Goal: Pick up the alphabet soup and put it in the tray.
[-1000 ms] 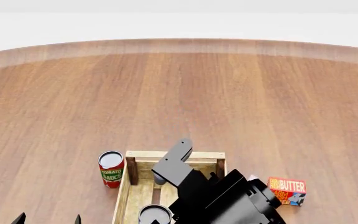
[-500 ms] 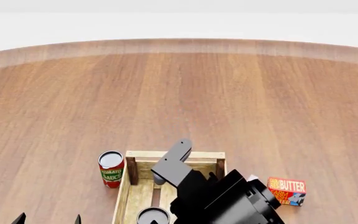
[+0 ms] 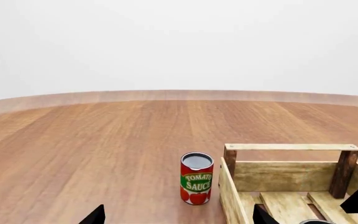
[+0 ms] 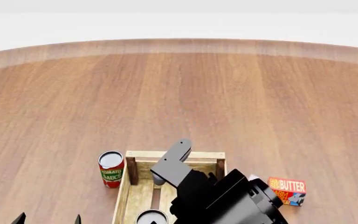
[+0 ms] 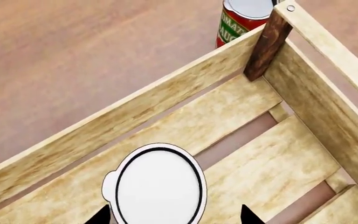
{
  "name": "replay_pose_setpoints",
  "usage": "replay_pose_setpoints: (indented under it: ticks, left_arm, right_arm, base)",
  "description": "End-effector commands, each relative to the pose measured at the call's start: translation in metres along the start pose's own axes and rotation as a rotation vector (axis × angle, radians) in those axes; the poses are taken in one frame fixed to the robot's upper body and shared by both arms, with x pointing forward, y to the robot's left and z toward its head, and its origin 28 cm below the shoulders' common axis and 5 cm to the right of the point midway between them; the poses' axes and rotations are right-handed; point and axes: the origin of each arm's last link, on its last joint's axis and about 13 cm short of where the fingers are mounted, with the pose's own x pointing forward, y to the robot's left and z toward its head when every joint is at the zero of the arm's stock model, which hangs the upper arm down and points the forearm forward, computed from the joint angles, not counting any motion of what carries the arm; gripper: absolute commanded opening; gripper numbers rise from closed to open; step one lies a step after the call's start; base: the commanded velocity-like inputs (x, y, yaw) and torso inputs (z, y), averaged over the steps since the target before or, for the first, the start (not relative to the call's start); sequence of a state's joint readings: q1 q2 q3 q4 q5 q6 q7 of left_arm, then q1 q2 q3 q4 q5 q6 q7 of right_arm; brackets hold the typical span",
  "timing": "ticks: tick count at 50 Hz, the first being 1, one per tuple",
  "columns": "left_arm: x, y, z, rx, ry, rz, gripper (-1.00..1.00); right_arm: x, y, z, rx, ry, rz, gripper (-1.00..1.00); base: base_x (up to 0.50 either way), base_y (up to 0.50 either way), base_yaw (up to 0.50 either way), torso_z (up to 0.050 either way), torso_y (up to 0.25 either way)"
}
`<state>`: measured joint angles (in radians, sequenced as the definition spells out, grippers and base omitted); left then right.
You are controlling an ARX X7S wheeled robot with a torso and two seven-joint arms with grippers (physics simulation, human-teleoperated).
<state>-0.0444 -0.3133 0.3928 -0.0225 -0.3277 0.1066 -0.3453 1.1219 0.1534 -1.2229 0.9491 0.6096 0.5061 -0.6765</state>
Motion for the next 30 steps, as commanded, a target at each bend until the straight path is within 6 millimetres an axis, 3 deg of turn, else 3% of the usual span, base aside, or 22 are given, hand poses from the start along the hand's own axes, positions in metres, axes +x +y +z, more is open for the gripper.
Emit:
replay_pose_setpoints:
  ticks: [1, 30]
  left_arm:
    - [0.0, 0.0, 0.0, 0.0, 0.0, 0.0, 1.0]
    - [0.0, 0.0, 0.0, 0.001, -0.001, 0.0, 1.0]
  right_arm:
    - [-0.003, 0.002, 0.0, -0.007, -0.005, 0.0, 1.0]
    - [-0.014, 0.011, -0.002, -0.026, -0.005, 0.0, 1.0]
  base:
    - [0.0, 0.0, 0.0, 0.0, 0.0]
    - [0.0, 0.0, 0.0, 0.0, 0.0]
